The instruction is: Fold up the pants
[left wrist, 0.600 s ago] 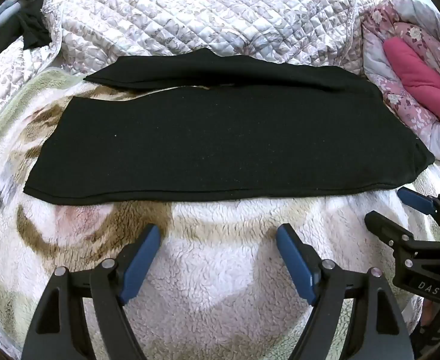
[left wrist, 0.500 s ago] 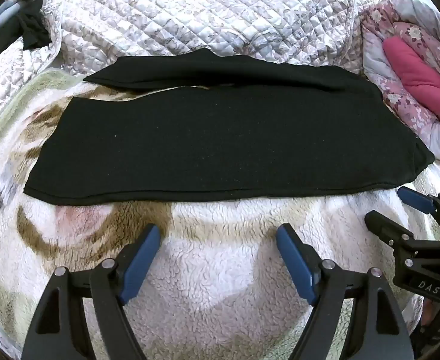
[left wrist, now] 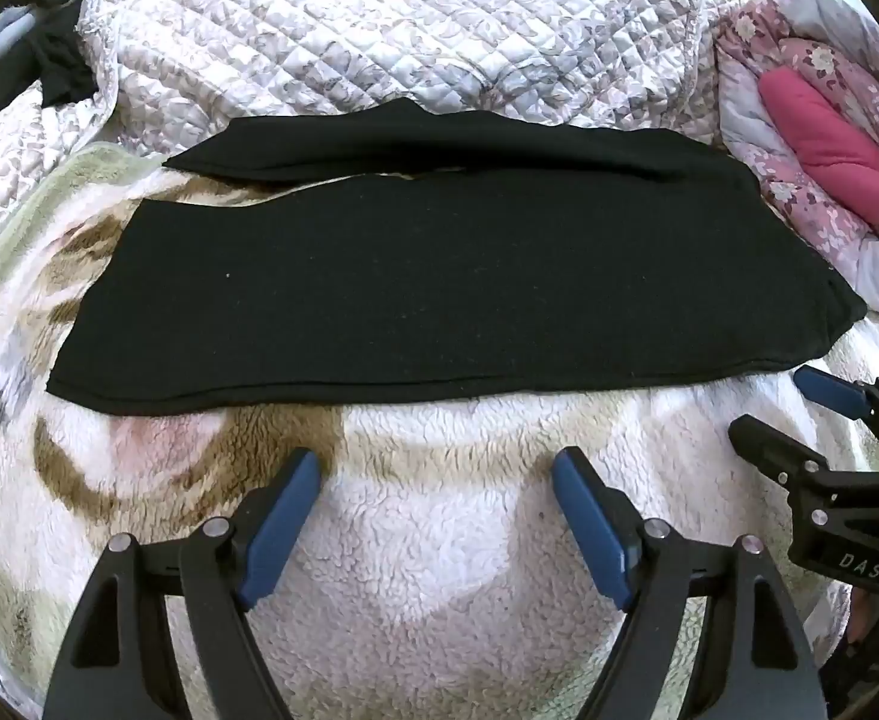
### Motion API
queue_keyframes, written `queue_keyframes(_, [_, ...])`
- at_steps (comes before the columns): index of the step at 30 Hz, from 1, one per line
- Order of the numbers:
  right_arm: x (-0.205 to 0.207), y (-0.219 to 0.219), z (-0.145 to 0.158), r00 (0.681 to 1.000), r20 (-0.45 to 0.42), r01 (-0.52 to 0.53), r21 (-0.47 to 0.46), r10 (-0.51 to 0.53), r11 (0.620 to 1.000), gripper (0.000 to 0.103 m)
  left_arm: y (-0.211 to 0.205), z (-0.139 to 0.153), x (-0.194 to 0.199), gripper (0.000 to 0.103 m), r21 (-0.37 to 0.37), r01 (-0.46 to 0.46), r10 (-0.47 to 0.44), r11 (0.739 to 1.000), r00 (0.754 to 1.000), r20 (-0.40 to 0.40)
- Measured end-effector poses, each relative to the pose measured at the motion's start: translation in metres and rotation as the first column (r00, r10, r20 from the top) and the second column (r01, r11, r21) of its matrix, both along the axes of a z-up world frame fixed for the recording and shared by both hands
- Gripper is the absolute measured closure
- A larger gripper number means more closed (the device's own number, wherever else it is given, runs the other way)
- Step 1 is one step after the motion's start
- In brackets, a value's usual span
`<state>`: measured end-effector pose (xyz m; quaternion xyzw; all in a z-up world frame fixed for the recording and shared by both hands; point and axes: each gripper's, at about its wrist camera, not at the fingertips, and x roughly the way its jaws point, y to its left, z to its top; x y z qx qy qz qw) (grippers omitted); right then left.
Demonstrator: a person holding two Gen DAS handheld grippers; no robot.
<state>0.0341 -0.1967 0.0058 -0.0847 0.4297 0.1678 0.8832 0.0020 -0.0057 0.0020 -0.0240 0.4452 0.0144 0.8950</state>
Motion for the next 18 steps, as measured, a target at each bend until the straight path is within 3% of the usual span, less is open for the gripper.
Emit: queue_keyframes(18, [0.0002,0.0002,0.0001,1.0,-0.001,-0.001,-0.002,0.001,1.0,0.021,-0.0005,0.0003,-0.0006,0.02,0.005,0.002,-0.002,1.0,1.0,0.004])
